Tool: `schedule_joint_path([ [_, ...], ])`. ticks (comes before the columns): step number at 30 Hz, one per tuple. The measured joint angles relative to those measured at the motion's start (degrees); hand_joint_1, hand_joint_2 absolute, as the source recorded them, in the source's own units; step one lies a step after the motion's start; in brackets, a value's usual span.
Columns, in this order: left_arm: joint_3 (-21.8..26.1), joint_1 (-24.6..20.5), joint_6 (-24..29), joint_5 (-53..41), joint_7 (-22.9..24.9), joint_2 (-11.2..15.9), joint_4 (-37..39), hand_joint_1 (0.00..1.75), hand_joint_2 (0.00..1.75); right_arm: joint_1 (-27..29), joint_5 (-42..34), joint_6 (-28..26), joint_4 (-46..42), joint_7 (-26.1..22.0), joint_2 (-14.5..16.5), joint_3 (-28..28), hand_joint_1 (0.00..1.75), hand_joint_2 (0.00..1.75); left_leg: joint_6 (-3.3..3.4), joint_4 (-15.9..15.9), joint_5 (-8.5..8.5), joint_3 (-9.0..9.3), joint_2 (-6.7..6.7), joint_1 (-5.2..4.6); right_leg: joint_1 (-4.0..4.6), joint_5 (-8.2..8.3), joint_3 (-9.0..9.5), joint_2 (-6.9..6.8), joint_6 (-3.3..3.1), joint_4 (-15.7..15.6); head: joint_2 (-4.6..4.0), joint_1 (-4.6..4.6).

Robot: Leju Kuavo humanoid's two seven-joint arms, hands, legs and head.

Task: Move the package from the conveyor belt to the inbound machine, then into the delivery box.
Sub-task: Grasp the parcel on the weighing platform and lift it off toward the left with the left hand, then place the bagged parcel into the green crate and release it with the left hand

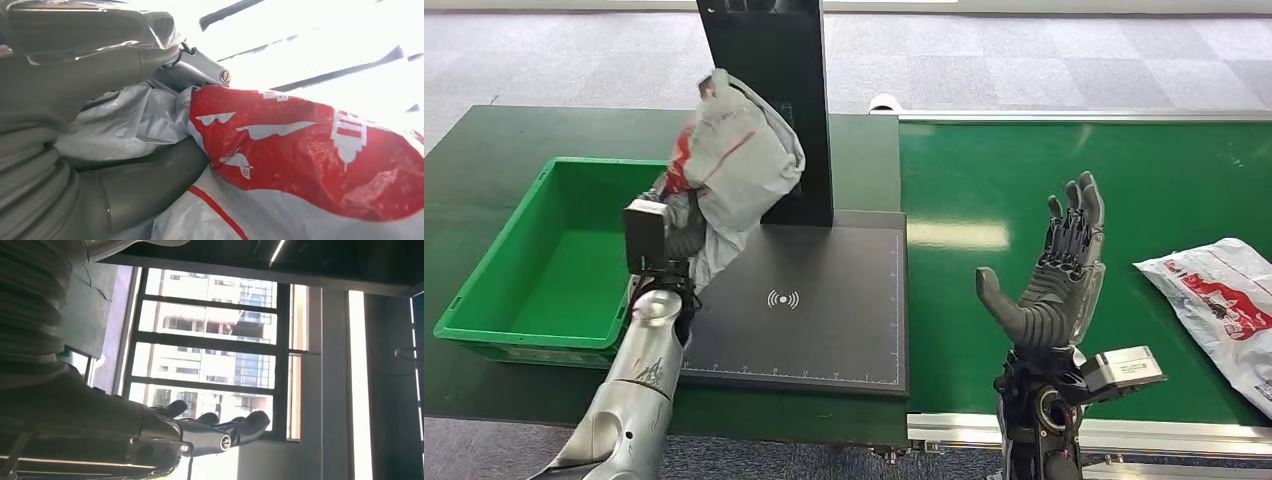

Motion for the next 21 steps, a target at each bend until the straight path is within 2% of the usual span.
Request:
schedule_joint_path([
  [3,-3.3,3.7,-2.3,2.1,2.6,0.4,-13.8,1.75,1.75,1.2,-1.1,-0.9,-0.2,0.0,-0.8,-0.8,0.00,1.75,0.00,0.0,-0.01,-0.08,-0.04,-0.01,-0.01,-0.03,-0.06,-0.03,0.02,0.0,0.00,0.02],
  [5,-3.9,5.0,-1.8,0.8,4.7,0.5,-20.2,1.75,1.75,1.8,-1.2,-0.8,-0.4,0.0,-1.0,-1.4,0.00,1.75,0.01,0.0,-0.02,-0.11,-0.01,-0.01,-0.01,-0.03,-0.10,-0.01,0.02,0.0,0.00,0.02],
  [8,-3.3,5.1,2.1,-2.8,8.0,1.0,-24.8,1.75,1.75,2.5,-0.5,-0.2,-0.7,0.0,-1.1,-2.5,0.00,1.75,0.01,0.0,-0.02,-0.10,0.01,-0.01,-0.01,-0.02,-0.10,0.00,0.01,0.0,0.00,0.00],
  [10,-2.1,3.9,4.5,-5.4,10.7,1.8,-24.6,1.75,1.75,2.6,0.2,0.4,-0.9,0.0,-1.0,-3.1,0.00,1.75,0.00,0.0,0.02,-0.09,-0.01,0.00,0.00,-0.01,-0.10,-0.02,0.00,0.0,0.00,0.01],
  [12,0.4,0.3,7.7,-9.1,14.4,3.7,-19.9,1.75,1.75,2.5,1.1,1.5,-0.9,0.0,-0.7,-3.5,0.00,1.75,-0.05,0.0,0.10,-0.08,-0.01,0.03,0.04,0.05,-0.08,-0.02,-0.08,0.0,0.00,0.03],
  [16,7.3,-8.2,15.3,-16.5,19.6,8.9,-3.3,1.75,1.75,2.1,2.7,3.2,-0.7,0.0,0.3,-3.9,0.00,1.75,-0.15,0.0,0.18,-0.02,0.28,0.14,0.16,0.22,-0.17,0.22,-0.31,0.1,0.00,-0.02],
  [21,11.2,-12.4,18.8,-21.9,25.0,12.5,11.0,1.75,1.75,1.3,3.2,4.1,0.0,0.0,1.2,-4.5,0.00,1.75,-0.21,0.0,0.22,-0.11,0.14,0.16,0.17,0.21,-0.20,0.17,-0.31,0.1,0.00,0.03],
])
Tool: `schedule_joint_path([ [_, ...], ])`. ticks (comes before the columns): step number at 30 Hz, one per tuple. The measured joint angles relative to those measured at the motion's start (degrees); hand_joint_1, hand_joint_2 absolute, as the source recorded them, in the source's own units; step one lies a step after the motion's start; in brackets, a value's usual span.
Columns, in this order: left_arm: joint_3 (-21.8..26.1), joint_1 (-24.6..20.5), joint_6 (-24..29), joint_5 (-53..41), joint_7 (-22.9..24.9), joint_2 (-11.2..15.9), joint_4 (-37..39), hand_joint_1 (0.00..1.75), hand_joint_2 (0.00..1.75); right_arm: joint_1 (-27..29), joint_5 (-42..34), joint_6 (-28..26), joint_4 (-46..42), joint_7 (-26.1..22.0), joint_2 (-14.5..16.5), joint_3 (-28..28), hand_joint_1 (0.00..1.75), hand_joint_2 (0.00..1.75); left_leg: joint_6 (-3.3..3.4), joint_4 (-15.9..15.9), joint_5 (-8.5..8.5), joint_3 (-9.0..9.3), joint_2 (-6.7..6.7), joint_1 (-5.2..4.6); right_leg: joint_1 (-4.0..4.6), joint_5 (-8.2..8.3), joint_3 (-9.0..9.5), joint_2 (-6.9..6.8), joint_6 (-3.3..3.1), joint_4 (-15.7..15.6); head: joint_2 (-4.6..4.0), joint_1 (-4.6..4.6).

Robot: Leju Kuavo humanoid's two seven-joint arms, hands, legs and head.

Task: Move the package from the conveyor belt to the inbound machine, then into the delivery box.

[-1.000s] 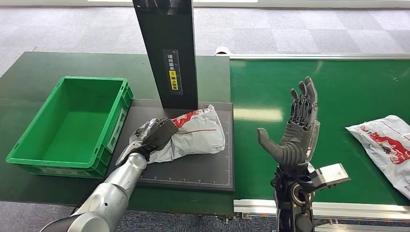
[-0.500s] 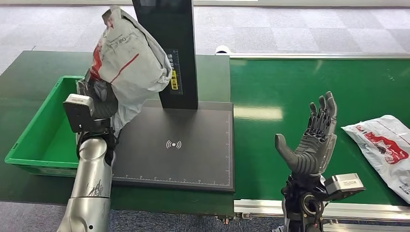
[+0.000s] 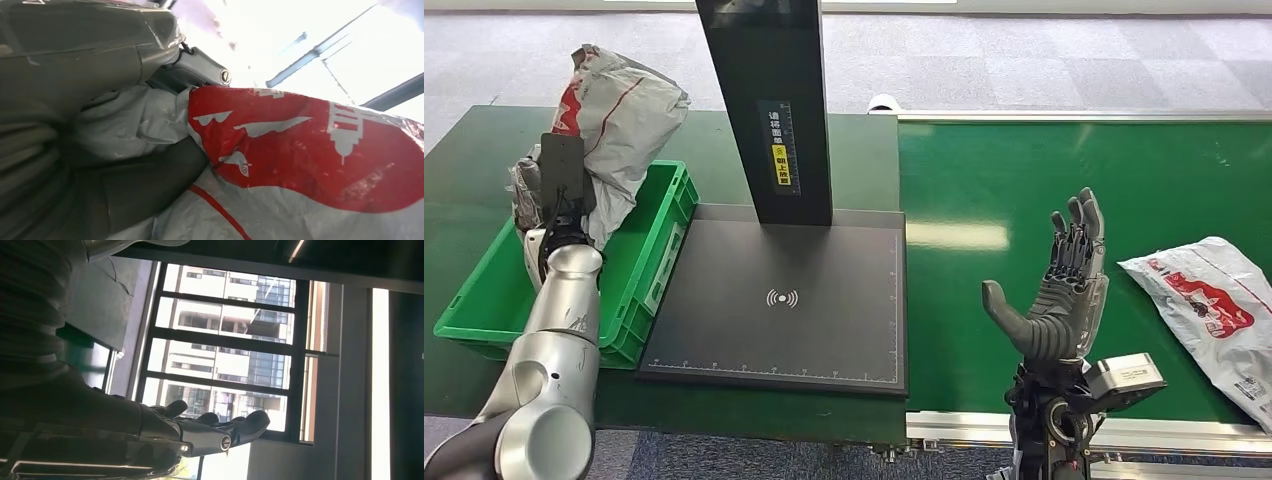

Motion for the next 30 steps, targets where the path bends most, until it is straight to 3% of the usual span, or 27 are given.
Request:
schedule_joint_path([
  [5,0.9,-1.2,4.0,-8.2,10.5,1.3,7.8,1.75,1.75,-0.4,0.8,0.9,0.8,0.4,0.5,-0.4,0.00,1.75,0.01,0.0,-0.02,-0.06,-0.02,-0.02,-0.02,0.00,-0.06,0.01,0.00,0.0,0.00,0.01],
  [10,1.9,-1.5,6.2,-10.3,12.3,2.1,11.6,1.75,1.75,-0.5,1.1,1.2,2.0,0.9,0.5,-1.0,0.00,1.75,0.00,0.0,-0.02,-0.08,-0.04,-0.01,-0.01,0.00,-0.10,-0.01,0.00,0.0,0.00,-0.01],
  [11,2.1,-1.5,6.2,-10.4,12.3,2.2,12.0,1.44,1.75,-0.5,1.1,1.2,2.2,0.9,0.5,-1.2,0.00,1.75,0.00,0.0,-0.02,-0.08,-0.04,-0.01,-0.01,0.00,-0.11,-0.01,0.00,0.0,0.00,-0.01],
  [14,2.6,-1.7,6.3,-10.8,12.1,2.4,12.8,0.13,1.75,-0.5,1.2,1.2,2.7,0.9,0.5,-1.5,0.00,1.75,0.00,0.0,-0.01,-0.08,-0.03,0.00,0.00,0.00,-0.11,-0.01,0.00,0.0,0.00,-0.01],
  [15,2.9,-1.7,6.5,-11.2,12.0,2.5,13.0,0.00,1.75,-0.5,1.2,1.2,3.0,0.8,0.5,-1.5,0.00,1.75,0.00,0.0,-0.01,-0.09,-0.03,0.00,0.00,0.00,-0.11,-0.01,0.00,0.0,0.00,-0.01],
  [20,6.5,-2.4,9.2,-13.8,8.7,2.3,12.0,0.00,1.75,-0.7,1.0,0.2,4.6,0.5,0.5,-1.7,0.00,1.75,0.00,0.0,-0.01,-0.09,-0.03,0.00,0.00,0.00,-0.14,0.00,0.00,0.0,0.00,0.02],
  [25,16.4,-4.2,9.8,-18.4,-0.4,0.7,7.1,0.00,1.75,-0.4,0.2,-1.3,5.6,0.3,0.3,-1.8,0.00,1.75,0.00,0.0,-0.01,-0.10,0.00,0.00,-0.01,0.00,-0.16,0.01,0.00,0.0,0.00,0.00],
  [29,22.8,-5.5,9.9,-18.5,-3.3,-0.2,4.9,0.00,0.00,-0.4,-0.1,-1.6,6.1,0.1,0.2,-1.8,0.00,1.75,0.00,0.0,-0.01,-0.10,-0.01,0.00,0.00,0.00,-0.17,0.01,0.00,0.0,0.00,-0.02],
  [30,23.3,-5.6,9.9,-18.5,-3.4,-0.3,4.7,0.00,0.00,-0.4,-0.1,-1.6,6.1,0.1,0.2,-1.8,0.00,1.75,0.00,0.0,-0.01,-0.10,-0.01,0.00,0.00,0.00,-0.17,0.01,0.00,0.0,0.00,-0.01],
])
